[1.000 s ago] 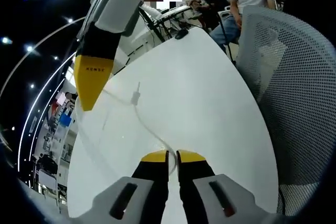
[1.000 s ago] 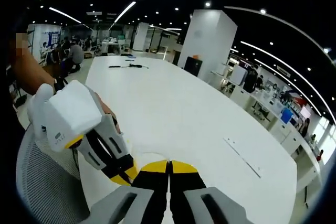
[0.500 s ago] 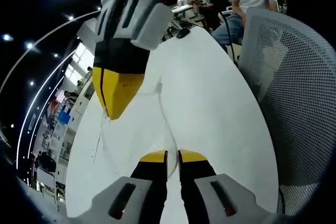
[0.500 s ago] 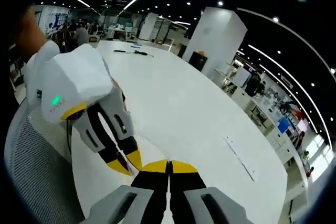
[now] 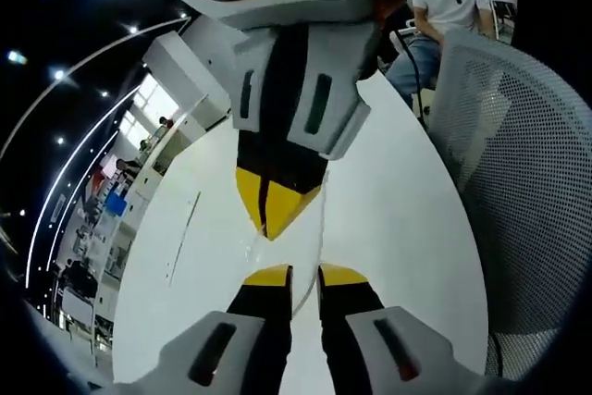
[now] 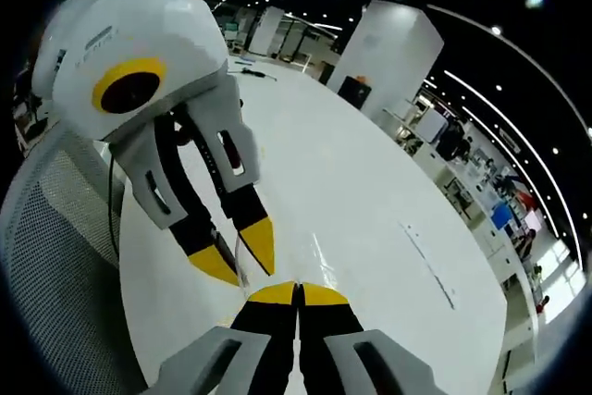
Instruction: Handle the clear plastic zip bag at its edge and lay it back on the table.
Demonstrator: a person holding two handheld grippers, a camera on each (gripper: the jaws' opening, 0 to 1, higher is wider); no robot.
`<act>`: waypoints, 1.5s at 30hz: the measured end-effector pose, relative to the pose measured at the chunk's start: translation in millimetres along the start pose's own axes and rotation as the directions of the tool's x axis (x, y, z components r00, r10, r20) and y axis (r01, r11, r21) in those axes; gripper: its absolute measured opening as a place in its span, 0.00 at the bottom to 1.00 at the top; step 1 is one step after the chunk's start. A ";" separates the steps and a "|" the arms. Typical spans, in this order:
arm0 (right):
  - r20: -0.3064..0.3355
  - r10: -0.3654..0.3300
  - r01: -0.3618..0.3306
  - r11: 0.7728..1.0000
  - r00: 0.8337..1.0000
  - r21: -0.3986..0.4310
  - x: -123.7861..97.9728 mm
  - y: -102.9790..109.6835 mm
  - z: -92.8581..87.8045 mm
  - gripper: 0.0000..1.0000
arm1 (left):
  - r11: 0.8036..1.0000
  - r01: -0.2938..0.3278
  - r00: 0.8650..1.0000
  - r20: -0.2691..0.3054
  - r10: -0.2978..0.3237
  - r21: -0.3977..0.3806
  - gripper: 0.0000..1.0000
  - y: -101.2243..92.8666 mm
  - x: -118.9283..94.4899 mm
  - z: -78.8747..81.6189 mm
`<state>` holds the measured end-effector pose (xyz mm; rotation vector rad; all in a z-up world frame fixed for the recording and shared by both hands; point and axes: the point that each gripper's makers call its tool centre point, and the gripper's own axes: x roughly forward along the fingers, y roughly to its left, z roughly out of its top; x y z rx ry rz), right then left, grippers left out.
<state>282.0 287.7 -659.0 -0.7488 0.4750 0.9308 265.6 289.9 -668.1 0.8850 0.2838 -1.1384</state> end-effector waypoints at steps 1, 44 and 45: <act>-0.004 -0.002 0.002 1.000 1.000 -0.003 0.8 -0.3 -1.2 0.00 | 1.000 0.001 1.000 0.003 -0.001 -0.001 0.08 -0.2 -0.2 0.6; -0.049 0.023 -0.031 0.983 0.999 -0.180 33.5 24.2 -37.3 0.00 | 0.891 -0.074 0.982 0.123 0.143 -0.447 0.36 10.2 -63.6 -17.3; -0.051 0.025 -0.034 0.982 0.998 -0.185 35.5 24.3 -38.9 0.00 | 0.887 -0.077 0.982 0.119 0.147 -0.455 0.36 9.1 -65.3 -19.8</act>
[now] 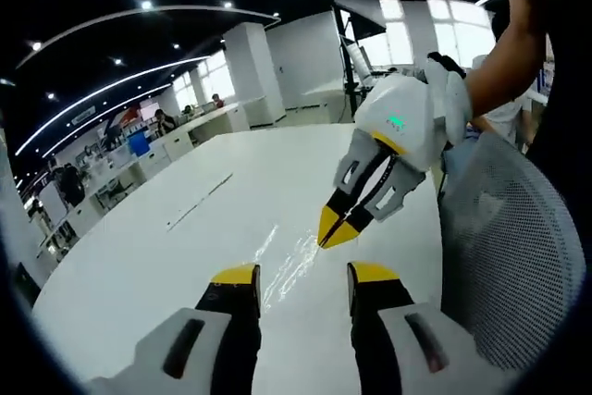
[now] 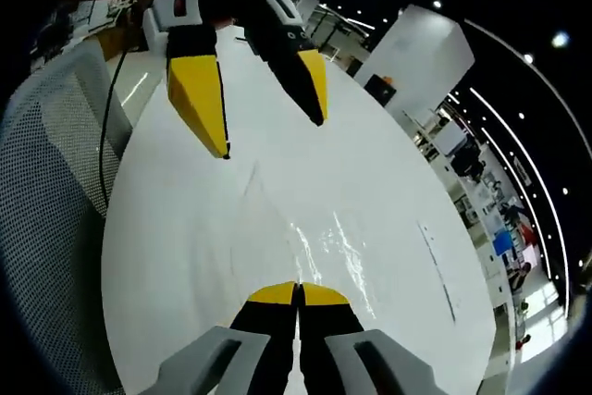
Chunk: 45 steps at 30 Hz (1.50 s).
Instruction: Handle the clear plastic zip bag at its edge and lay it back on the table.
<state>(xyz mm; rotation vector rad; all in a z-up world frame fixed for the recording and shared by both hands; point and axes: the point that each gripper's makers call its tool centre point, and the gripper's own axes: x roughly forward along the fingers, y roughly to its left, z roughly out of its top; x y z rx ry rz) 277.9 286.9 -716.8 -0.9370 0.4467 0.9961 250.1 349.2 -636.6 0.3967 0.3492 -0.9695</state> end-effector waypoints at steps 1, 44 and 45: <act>-0.002 0.003 -0.003 1.000 1.000 -0.007 2.5 0.6 -1.6 0.00 | 1.000 -0.011 1.000 -0.002 0.011 -0.016 0.37 0.6 -3.2 -3.4; 0.064 0.005 -0.023 0.957 0.998 0.288 15.9 14.8 -19.5 0.31 | 0.990 -0.100 0.995 -0.042 0.096 -0.102 0.51 -20.4 -9.1 -56.0; 0.071 0.009 -0.031 0.948 0.997 0.317 15.8 15.7 -20.5 0.34 | 0.990 -0.097 0.995 -0.040 0.094 -0.102 0.51 -19.9 -7.7 -55.8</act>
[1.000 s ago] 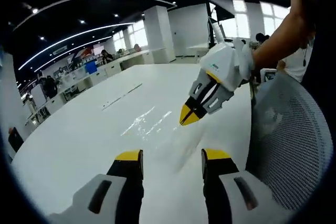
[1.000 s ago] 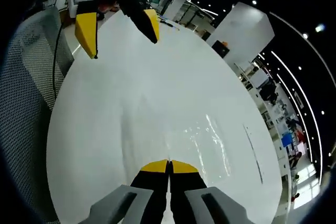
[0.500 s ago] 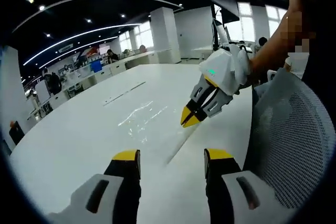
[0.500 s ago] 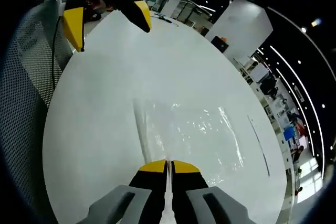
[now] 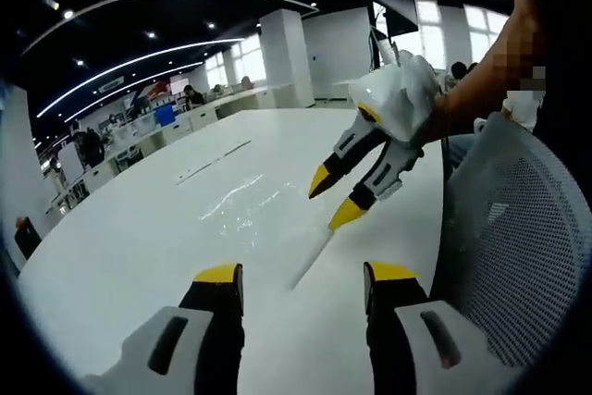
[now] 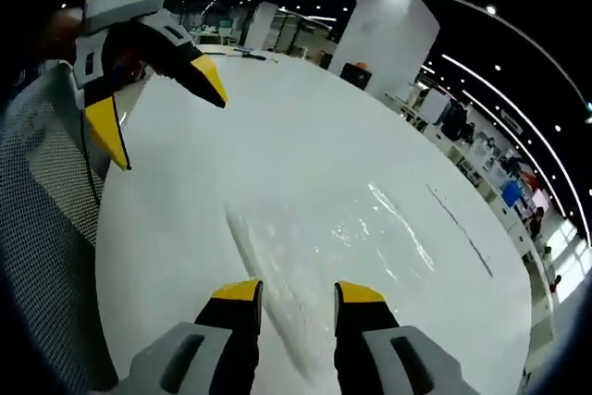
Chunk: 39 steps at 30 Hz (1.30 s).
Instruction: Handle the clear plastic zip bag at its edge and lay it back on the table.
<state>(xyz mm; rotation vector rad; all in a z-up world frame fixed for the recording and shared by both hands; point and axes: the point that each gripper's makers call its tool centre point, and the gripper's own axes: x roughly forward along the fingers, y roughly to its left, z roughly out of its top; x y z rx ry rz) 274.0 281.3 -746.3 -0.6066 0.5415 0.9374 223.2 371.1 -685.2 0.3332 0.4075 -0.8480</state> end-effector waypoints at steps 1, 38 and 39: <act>0.005 -0.007 0.007 1.000 1.000 0.021 0.1 -2.9 -2.0 0.36 | 1.000 0.003 1.000 0.002 -0.003 -0.001 0.52 0.0 1.0 0.5; 0.131 -0.165 0.110 0.931 0.978 0.349 -47.7 -15.0 -34.8 1.00 | 0.998 0.018 0.999 0.050 -0.015 -0.064 0.95 5.3 43.2 -16.0; 0.127 -0.162 0.109 0.931 0.979 0.349 -48.2 -14.1 -34.8 1.00 | 0.998 0.015 0.999 0.046 -0.012 -0.054 0.97 4.8 44.2 -16.6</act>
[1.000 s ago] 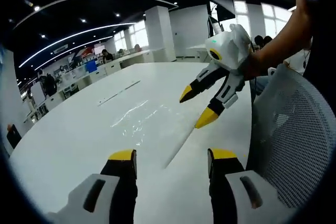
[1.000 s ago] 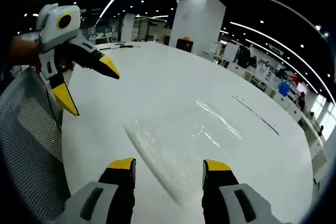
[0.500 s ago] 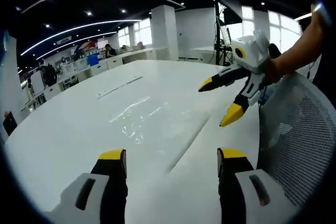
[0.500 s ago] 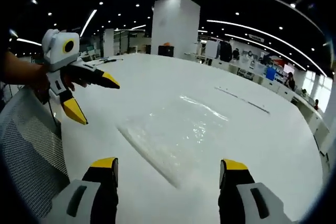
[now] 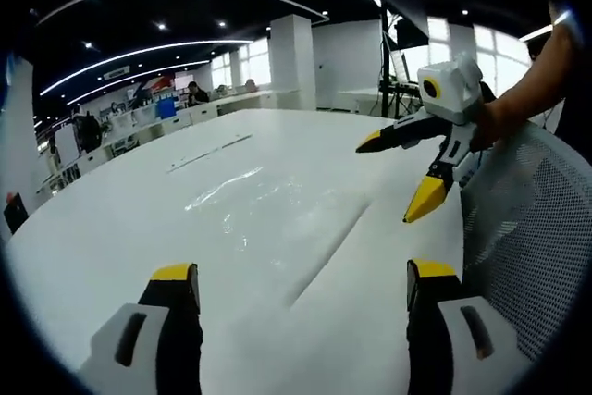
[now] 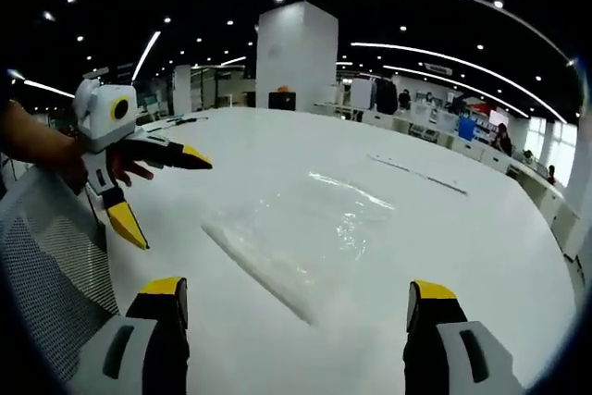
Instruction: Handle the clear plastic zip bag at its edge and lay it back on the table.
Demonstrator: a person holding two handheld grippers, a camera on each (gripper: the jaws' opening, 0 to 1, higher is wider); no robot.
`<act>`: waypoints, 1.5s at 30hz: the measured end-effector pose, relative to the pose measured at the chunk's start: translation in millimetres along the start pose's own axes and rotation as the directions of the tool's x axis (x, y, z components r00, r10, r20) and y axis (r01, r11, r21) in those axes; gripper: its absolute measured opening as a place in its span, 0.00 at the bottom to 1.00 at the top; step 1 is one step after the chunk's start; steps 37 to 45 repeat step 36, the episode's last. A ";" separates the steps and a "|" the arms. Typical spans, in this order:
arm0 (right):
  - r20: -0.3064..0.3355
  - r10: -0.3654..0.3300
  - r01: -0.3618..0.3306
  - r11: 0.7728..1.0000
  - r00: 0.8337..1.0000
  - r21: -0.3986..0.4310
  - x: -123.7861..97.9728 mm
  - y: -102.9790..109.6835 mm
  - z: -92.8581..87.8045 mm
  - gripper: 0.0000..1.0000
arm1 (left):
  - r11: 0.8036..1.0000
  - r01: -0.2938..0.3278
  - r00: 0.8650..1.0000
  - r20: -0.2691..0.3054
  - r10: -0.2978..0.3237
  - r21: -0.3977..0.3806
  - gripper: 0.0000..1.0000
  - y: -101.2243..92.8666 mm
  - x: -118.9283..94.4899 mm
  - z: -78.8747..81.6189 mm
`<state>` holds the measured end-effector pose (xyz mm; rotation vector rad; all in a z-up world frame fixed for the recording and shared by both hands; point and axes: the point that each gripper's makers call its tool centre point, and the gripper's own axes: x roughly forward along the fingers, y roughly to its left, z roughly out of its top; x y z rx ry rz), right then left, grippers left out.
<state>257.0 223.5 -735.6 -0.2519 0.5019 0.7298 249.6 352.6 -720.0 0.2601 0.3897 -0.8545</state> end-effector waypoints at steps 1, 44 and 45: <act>-0.004 0.000 0.000 1.000 1.000 -0.005 -0.3 0.4 -0.8 1.00 | 1.000 0.003 1.000 -0.010 -0.003 0.001 0.99 -1.5 1.7 -1.5; -0.007 -0.004 0.004 1.000 1.000 0.005 0.7 -3.7 -5.4 1.00 | 0.999 0.032 0.999 -0.028 -0.032 -0.005 0.95 -9.9 1.0 -5.9; -0.007 -0.004 0.004 1.000 1.000 0.005 0.7 -3.7 -5.4 1.00 | 0.999 0.032 0.999 -0.028 -0.032 -0.005 0.95 -9.9 1.0 -5.9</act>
